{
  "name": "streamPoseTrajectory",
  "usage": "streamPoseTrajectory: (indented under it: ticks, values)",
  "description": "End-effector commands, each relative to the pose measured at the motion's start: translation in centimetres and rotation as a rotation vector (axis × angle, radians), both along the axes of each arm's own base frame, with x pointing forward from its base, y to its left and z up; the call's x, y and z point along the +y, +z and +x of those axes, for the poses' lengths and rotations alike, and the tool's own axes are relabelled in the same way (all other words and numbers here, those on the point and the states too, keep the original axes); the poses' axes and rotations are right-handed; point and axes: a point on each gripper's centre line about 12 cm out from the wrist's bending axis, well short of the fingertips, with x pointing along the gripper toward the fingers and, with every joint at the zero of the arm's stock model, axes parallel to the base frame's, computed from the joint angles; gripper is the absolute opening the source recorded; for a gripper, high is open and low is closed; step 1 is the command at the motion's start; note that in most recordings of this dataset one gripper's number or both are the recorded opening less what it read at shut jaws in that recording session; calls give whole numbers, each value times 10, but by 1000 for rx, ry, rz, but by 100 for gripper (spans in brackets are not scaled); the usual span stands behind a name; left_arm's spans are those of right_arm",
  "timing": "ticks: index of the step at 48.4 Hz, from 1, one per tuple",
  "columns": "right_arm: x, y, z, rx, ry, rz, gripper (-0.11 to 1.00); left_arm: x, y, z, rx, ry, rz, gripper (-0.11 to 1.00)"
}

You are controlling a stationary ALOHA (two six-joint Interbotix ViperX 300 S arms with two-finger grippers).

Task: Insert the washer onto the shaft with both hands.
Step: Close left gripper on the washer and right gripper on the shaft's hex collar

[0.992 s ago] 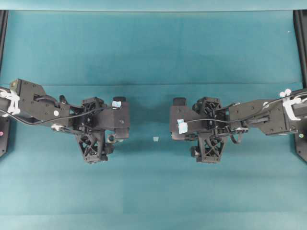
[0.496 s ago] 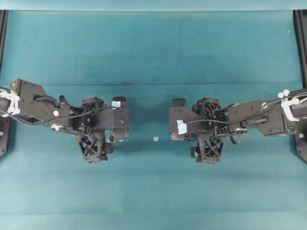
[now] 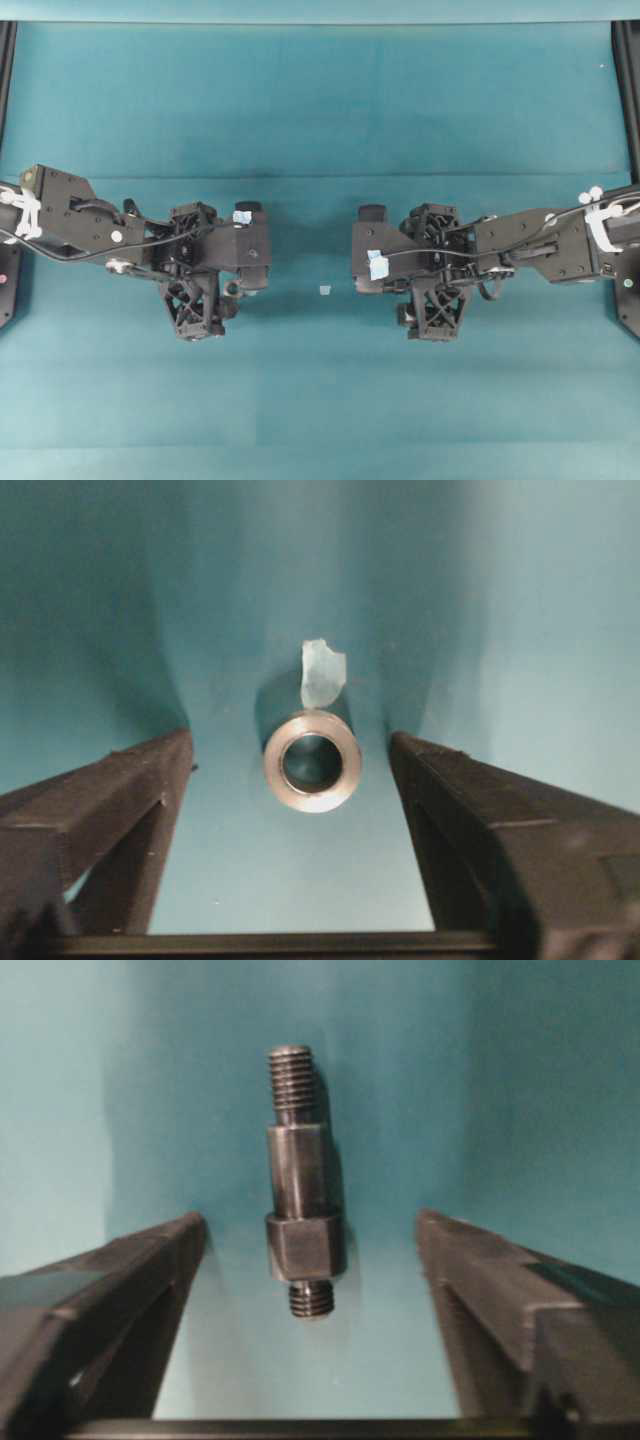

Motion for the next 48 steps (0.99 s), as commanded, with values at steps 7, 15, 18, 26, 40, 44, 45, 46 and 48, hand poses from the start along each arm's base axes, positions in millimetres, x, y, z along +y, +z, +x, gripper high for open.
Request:
streamPoseTrajectory:
  ticks: [7, 15, 18, 26, 40, 44, 45, 46, 48]
  values:
    - [-7, 2, 2, 8, -14, -4, 33, -1, 3, 2, -14, -4, 1, 55]
    - [-10, 2, 1, 20, -22, -5, 17, -1, 3, 2, -14, -7, 3, 37]
    - [-11, 1, 0, 25, -27, -5, 12, -1, 4, 2, -15, -7, 3, 37]
    - [-15, 2, 0, 23, -38, -5, 2, -1, 3, 2, -14, -8, 3, 37]
    - [-15, 1, -3, 48, -37, -6, 1, -4, 4, 2, -15, -16, 2, 37]
    - [-14, 0, -2, 46, -35, -6, 1, -5, 4, 2, -15, -18, 2, 37]
    - [-15, 1, -2, 43, -35, -6, 1, -5, 4, 2, -17, -19, 3, 37]
    - [-14, 1, -1, 42, -34, -6, 1, -5, 4, 2, -17, -19, 3, 37]
    - [-13, 2, -1, 38, -32, -6, 1, -5, 5, 2, -20, -19, 3, 37]
